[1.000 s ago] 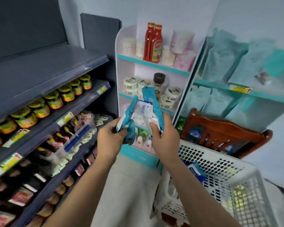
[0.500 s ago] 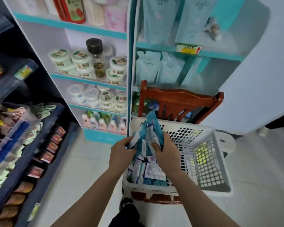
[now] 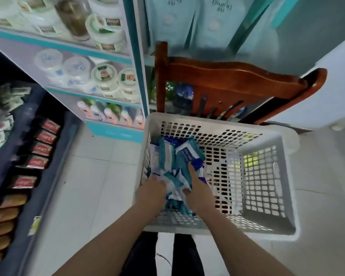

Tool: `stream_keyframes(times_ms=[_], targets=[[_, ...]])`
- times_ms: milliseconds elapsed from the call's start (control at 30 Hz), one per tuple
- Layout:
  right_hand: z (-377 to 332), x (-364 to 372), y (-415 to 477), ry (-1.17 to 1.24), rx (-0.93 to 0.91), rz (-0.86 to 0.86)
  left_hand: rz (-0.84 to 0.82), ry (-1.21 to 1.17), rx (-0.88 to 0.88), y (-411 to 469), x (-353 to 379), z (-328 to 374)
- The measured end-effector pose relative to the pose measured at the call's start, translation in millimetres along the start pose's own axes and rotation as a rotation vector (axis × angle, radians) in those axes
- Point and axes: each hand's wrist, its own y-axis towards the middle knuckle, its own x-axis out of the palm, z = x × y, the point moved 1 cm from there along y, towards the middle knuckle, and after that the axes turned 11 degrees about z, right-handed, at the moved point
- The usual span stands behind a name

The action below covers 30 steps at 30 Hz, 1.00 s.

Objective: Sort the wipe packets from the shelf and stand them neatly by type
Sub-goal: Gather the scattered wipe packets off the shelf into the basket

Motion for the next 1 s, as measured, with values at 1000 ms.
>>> stream_keyframes(times_ms=[1000], targets=[[-11.3, -44.0, 5.1, -0.264, -0.597, 0.019, 0.341, 0.213, -0.186, -48.8, -30.9, 17.0]])
